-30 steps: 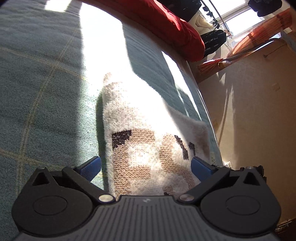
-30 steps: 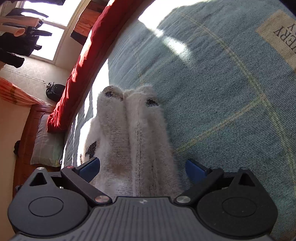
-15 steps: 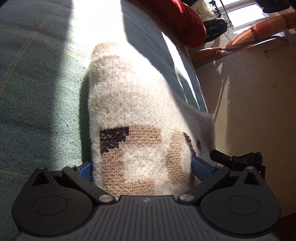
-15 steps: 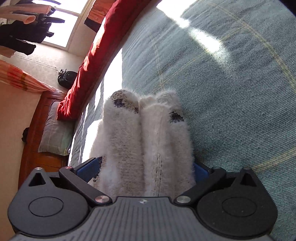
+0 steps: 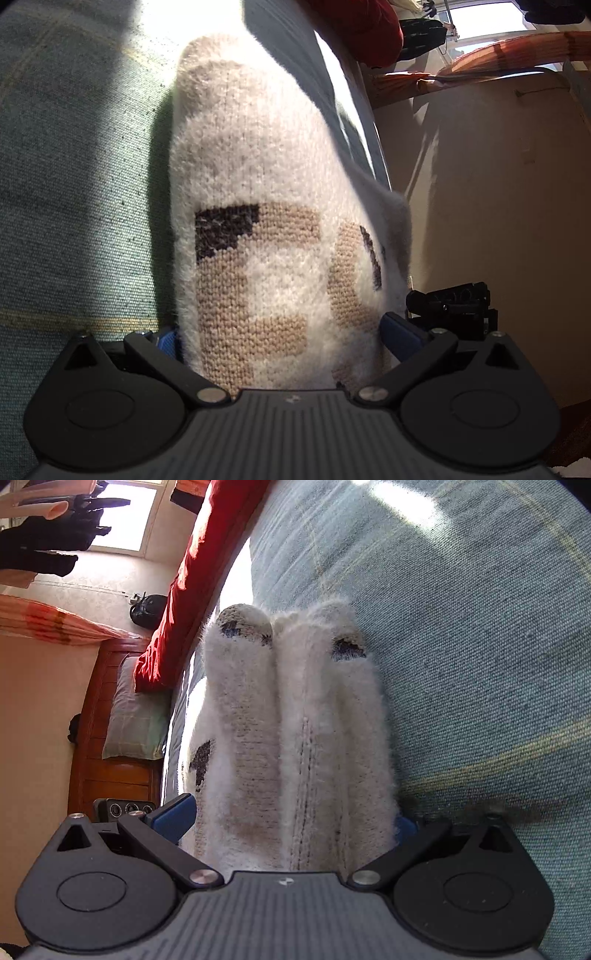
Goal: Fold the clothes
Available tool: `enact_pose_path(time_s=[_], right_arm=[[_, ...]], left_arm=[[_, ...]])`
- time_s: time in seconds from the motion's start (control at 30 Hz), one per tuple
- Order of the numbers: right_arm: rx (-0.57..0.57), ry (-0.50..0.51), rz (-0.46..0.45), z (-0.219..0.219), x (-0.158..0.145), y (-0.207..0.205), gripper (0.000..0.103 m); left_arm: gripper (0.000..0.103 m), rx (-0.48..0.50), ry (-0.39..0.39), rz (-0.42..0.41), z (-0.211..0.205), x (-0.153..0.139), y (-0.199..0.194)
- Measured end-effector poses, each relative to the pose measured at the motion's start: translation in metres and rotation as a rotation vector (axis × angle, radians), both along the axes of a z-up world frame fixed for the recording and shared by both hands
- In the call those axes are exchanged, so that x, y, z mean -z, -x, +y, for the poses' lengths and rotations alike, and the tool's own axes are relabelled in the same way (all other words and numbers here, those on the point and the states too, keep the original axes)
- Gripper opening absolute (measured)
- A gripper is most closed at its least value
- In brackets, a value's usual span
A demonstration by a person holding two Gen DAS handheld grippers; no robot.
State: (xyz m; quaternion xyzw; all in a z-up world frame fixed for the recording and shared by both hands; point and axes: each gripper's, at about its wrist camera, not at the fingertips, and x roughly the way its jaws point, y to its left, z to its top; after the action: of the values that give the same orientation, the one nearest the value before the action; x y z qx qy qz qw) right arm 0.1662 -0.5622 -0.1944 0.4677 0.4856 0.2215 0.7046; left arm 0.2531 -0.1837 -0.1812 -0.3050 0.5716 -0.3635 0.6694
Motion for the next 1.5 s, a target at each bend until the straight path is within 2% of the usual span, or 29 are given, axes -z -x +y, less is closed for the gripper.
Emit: enact_pose_path(time_s=[0.2, 0.27, 0.43, 0.7, 0.9, 1.07, 1.2, 1.37, 1.5], right_arm=[[-0.033, 0.032, -0.04, 0.004, -0.005, 0.014, 0.101], [-0.005, 0.07, -0.025, 0.002, -0.005, 0.014, 0.085], [0.005, 0.156, -0.057, 0.009, -0.02, 0.022, 0.076], [0.006, 0.218, -0.121, 0.021, -0.053, 0.031, 0.072], [-0.037, 0.261, -0.18, 0.046, -0.085, 0.03, 0.072], [-0.07, 0.275, -0.231, 0.08, -0.109, 0.022, 0.072], [-0.114, 0.284, -0.257, 0.123, -0.124, 0.009, 0.072], [-0.183, 0.308, -0.287, 0.198, -0.14, -0.009, 0.072], [-0.252, 0.31, -0.316, 0.263, -0.149, -0.023, 0.072]], left_arm=[[0.093, -0.021, 0.003, -0.01, 0.009, 0.0, 0.012], [0.092, -0.023, -0.019, -0.011, 0.008, -0.003, 0.014], [0.087, -0.023, -0.07, -0.029, 0.006, -0.015, 0.018], [0.082, -0.014, -0.117, -0.099, 0.007, -0.043, 0.025], [0.082, -0.05, -0.119, -0.157, 0.03, -0.07, 0.031], [0.082, -0.103, -0.13, -0.209, 0.068, -0.096, 0.035], [0.082, -0.163, -0.149, -0.242, 0.117, -0.111, 0.043], [0.082, -0.243, -0.176, -0.264, 0.197, -0.122, 0.06], [0.082, -0.296, -0.19, -0.251, 0.259, -0.128, 0.066]])
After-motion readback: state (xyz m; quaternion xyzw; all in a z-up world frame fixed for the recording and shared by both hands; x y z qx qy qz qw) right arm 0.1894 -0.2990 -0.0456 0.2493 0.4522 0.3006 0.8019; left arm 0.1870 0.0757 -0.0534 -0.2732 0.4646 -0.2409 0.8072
